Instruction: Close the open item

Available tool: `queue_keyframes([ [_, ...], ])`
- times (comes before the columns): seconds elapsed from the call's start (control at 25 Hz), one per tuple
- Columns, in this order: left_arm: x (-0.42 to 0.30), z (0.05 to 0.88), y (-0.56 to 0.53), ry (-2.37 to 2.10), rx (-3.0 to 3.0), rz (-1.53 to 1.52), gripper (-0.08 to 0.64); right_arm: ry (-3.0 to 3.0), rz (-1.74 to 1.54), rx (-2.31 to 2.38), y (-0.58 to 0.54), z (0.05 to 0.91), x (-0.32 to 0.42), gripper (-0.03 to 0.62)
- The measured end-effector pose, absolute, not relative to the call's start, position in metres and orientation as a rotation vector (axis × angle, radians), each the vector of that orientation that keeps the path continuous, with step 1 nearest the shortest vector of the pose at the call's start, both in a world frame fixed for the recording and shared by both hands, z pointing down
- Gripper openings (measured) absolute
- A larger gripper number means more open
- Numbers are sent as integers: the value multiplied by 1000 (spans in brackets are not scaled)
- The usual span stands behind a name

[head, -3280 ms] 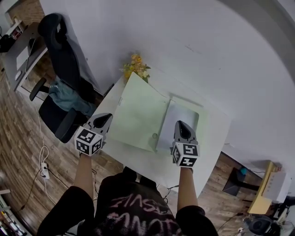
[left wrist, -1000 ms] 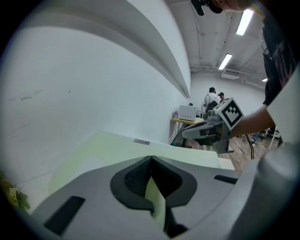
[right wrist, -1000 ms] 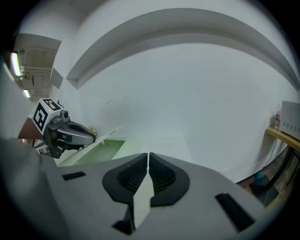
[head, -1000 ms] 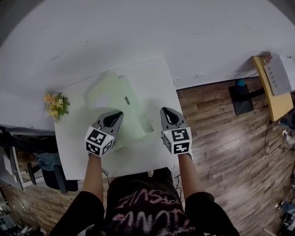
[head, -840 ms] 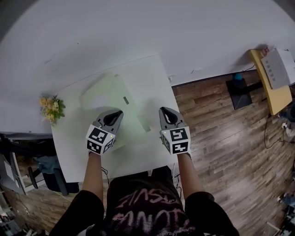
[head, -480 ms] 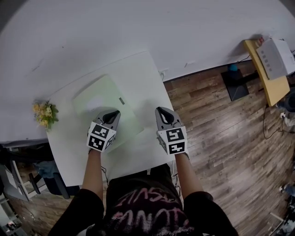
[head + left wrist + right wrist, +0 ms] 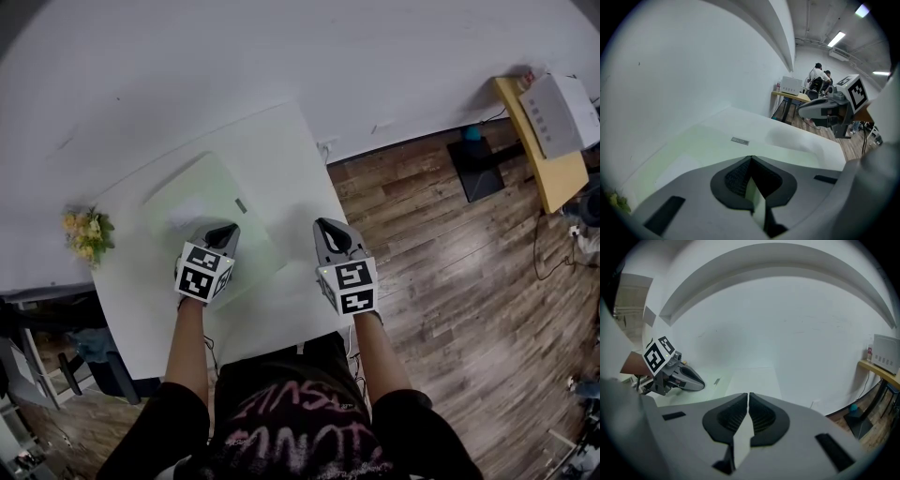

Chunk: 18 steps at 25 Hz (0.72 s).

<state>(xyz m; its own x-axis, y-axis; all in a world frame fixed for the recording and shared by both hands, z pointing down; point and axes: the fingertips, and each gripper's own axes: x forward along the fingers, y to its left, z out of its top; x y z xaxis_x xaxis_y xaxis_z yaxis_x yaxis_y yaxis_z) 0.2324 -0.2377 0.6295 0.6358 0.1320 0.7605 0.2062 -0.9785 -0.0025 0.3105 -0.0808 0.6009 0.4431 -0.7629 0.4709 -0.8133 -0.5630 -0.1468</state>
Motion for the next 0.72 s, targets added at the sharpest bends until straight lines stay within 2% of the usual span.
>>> queue_keyframes([
  [0.28,233,627,-237,-291,-2757,-1255,14,-1439,748,2558,-88,597,303,26],
  [0.72,201,574,-274,-103,-2947,-976,14,-1526,637,2498,-131,563,284,26],
])
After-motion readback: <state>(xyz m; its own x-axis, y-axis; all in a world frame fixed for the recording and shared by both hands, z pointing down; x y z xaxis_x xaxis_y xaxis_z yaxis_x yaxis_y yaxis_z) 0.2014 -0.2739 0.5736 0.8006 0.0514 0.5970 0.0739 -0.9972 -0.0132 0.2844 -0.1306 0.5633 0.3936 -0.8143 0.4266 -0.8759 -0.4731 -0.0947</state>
